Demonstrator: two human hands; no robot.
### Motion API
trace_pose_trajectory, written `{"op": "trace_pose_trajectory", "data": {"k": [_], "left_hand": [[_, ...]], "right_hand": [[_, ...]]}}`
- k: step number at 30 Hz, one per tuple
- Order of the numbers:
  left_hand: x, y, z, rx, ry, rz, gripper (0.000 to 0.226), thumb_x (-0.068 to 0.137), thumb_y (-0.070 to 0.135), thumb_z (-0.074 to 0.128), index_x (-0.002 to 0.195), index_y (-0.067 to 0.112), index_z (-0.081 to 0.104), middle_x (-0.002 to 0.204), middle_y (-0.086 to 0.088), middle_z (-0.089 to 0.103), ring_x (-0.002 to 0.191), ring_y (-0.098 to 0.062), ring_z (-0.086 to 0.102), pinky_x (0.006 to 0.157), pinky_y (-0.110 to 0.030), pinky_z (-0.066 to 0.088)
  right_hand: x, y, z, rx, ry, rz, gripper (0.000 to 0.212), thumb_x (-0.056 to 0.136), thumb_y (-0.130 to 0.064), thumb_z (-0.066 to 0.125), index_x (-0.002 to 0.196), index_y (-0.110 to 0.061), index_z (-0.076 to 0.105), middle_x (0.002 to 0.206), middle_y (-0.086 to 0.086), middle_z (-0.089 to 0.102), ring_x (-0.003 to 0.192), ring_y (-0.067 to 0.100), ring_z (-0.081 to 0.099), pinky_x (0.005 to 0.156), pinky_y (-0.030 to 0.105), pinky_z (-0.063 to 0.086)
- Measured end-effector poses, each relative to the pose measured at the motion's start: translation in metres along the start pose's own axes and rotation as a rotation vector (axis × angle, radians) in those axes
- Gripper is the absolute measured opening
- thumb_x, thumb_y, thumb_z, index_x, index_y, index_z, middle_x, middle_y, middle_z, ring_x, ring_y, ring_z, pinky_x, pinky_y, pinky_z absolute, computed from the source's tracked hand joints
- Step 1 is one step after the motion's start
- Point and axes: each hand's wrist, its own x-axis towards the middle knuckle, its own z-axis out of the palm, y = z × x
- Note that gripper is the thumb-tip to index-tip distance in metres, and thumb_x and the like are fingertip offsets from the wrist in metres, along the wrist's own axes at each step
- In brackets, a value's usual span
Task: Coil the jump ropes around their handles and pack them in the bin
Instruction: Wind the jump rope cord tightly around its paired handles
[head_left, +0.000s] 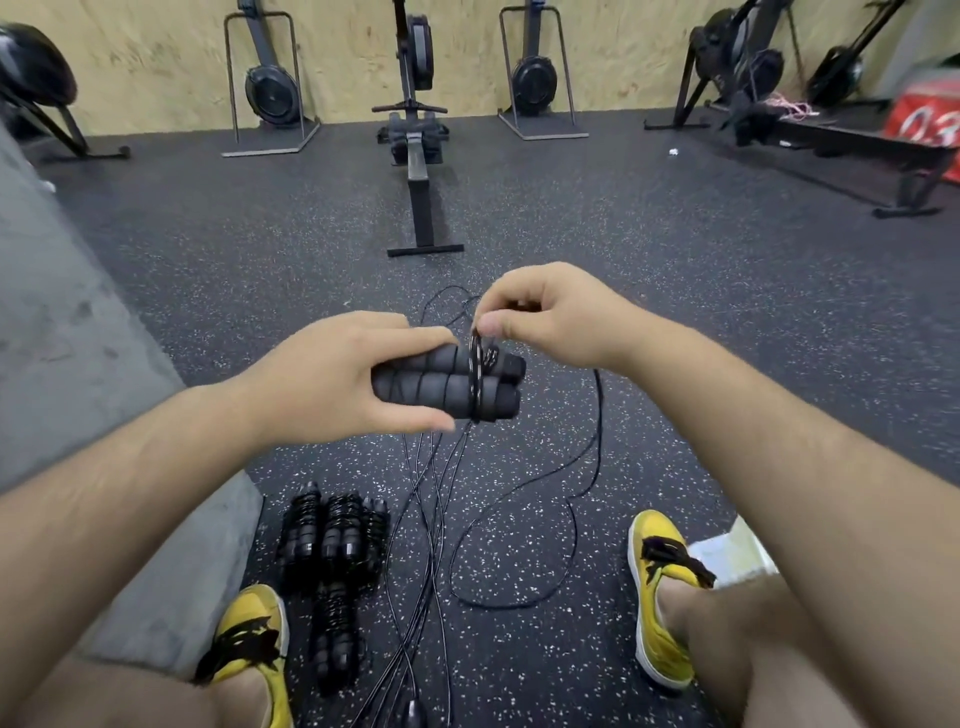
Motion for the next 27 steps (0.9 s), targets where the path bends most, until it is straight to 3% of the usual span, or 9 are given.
{"op": "trace_pose_trajectory", "data": {"k": [3,9,12,14,17,20,24,27], "left_hand": [[-0.001,0.010,-0.009,-0.097,0.114,-0.090,0.057,0.076,0.075,0.063,0.118,0.037,0.059,0.085,0.010,0.058,0.083,-0.010,0.056,0.078,-0.036,0.049],[0.006,0.000,-0.006,0.173,0.201,-0.257,0.066,0.073,0.090,0.051,0.122,0.046,0.053,0.083,0.011,0.050,0.085,-0.015,0.052,0.068,-0.035,0.049],[0.006,-0.019,-0.002,0.290,0.144,-0.313,0.071,0.072,0.092,0.046,0.126,0.046,0.052,0.087,0.009,0.049,0.090,-0.020,0.053,0.065,-0.034,0.046],[0.003,-0.031,0.000,0.345,0.079,-0.324,0.082,0.069,0.096,0.033,0.130,0.044,0.049,0.091,0.006,0.051,0.092,-0.023,0.054,0.066,-0.035,0.048],[-0.002,-0.038,0.002,0.332,-0.016,-0.272,0.091,0.065,0.101,0.025,0.131,0.043,0.048,0.093,0.005,0.053,0.092,-0.025,0.054,0.071,-0.038,0.052],[-0.002,-0.024,0.004,0.269,-0.103,-0.116,0.078,0.070,0.096,0.039,0.124,0.042,0.053,0.087,0.010,0.048,0.085,-0.019,0.049,0.071,-0.036,0.049],[-0.001,-0.002,0.003,0.077,-0.020,0.018,0.078,0.075,0.082,0.058,0.134,0.032,0.055,0.088,0.010,0.052,0.085,-0.014,0.050,0.077,-0.033,0.046],[-0.004,0.012,-0.007,-0.060,-0.003,0.009,0.072,0.078,0.074,0.062,0.136,0.035,0.050,0.097,0.014,0.057,0.094,-0.007,0.055,0.084,-0.030,0.045]], "right_hand": [[0.002,0.013,0.022,0.177,0.056,0.068,0.024,0.097,-0.014,0.059,0.082,-0.030,0.067,0.076,-0.012,0.065,0.071,0.012,0.055,0.070,0.031,0.047],[-0.004,-0.010,0.075,0.014,-0.159,0.212,0.016,0.101,-0.008,0.039,0.101,-0.011,0.055,0.090,0.002,0.057,0.071,0.013,0.048,0.063,0.025,0.035],[-0.013,-0.033,0.068,-0.104,-0.302,0.264,0.021,0.104,-0.024,0.043,0.104,-0.009,0.057,0.084,0.001,0.058,0.070,0.014,0.052,0.059,0.032,0.039],[-0.023,-0.047,0.053,-0.191,-0.337,0.228,0.026,0.104,-0.033,0.045,0.100,-0.012,0.060,0.080,-0.001,0.059,0.069,0.014,0.055,0.059,0.027,0.042],[-0.030,-0.063,0.028,-0.337,-0.250,0.108,0.029,0.104,-0.033,0.045,0.097,-0.016,0.067,0.077,-0.004,0.059,0.068,0.014,0.053,0.056,0.023,0.038],[-0.023,-0.053,0.012,-0.410,-0.081,-0.004,0.021,0.100,-0.037,0.055,0.092,-0.022,0.068,0.069,-0.012,0.055,0.066,0.004,0.049,0.058,0.027,0.036],[-0.009,-0.015,0.001,-0.172,0.045,-0.020,0.011,0.093,-0.034,0.068,0.085,-0.027,0.070,0.067,-0.013,0.061,0.063,-0.001,0.050,0.061,0.017,0.038],[-0.007,-0.001,0.008,0.110,0.039,0.066,0.029,0.095,-0.015,0.064,0.073,-0.034,0.064,0.067,-0.019,0.060,0.064,-0.002,0.050,0.064,0.022,0.041]]}}
